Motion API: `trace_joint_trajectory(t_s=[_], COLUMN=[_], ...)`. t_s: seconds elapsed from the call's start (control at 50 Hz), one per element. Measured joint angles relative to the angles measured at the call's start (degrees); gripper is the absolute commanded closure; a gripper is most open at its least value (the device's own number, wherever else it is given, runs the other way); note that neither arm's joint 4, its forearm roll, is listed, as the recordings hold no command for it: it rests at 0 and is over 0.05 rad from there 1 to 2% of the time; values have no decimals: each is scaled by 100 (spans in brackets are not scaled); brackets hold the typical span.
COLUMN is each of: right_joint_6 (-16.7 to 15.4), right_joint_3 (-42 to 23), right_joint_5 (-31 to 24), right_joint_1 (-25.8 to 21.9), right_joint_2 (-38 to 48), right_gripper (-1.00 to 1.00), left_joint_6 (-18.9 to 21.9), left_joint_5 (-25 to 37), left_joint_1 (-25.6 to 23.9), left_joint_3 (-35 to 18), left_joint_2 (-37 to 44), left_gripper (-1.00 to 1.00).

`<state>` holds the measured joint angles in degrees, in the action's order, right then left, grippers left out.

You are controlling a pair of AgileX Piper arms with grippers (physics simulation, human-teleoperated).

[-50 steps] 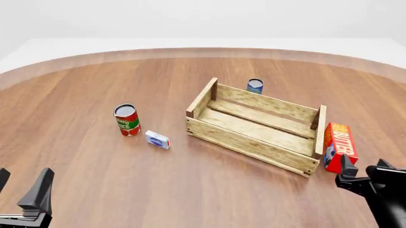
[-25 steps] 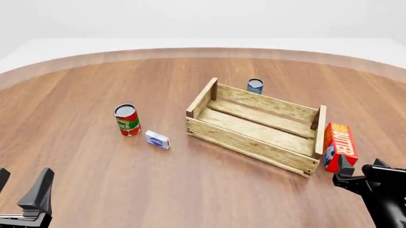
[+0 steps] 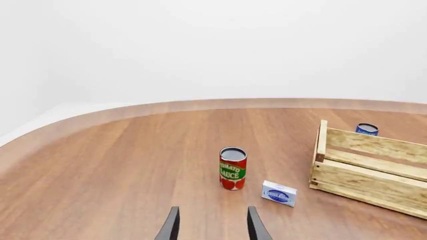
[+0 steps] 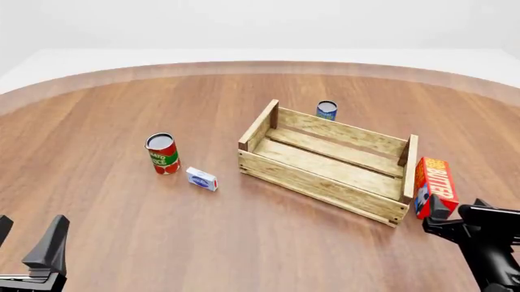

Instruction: Pick up the butter and put it in the tray.

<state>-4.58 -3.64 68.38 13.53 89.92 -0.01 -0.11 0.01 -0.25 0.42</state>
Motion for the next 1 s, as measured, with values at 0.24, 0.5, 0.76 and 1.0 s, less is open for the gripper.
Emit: trace_joint_trajectory(t_s=[0.24, 0.5, 0.76, 1.0], right_joint_6=[-44, -94, -123, -177], right_joint_3=[-121, -230, -346, -578], right_joint_5=[90, 121, 137, 145], right_joint_1=[5, 34, 23, -18], right_joint_2=[278, 515, 747, 1183], right_gripper=[-100, -100, -100, -100], left_joint_6=[0, 0, 0, 0], left_joint_5=[0, 0, 0, 0], left_joint_1=[0, 0, 0, 0], left_joint_3=[0, 0, 0, 0], left_joint_2=[0, 0, 0, 0], left_gripper=[-100, -100, -100, -100])
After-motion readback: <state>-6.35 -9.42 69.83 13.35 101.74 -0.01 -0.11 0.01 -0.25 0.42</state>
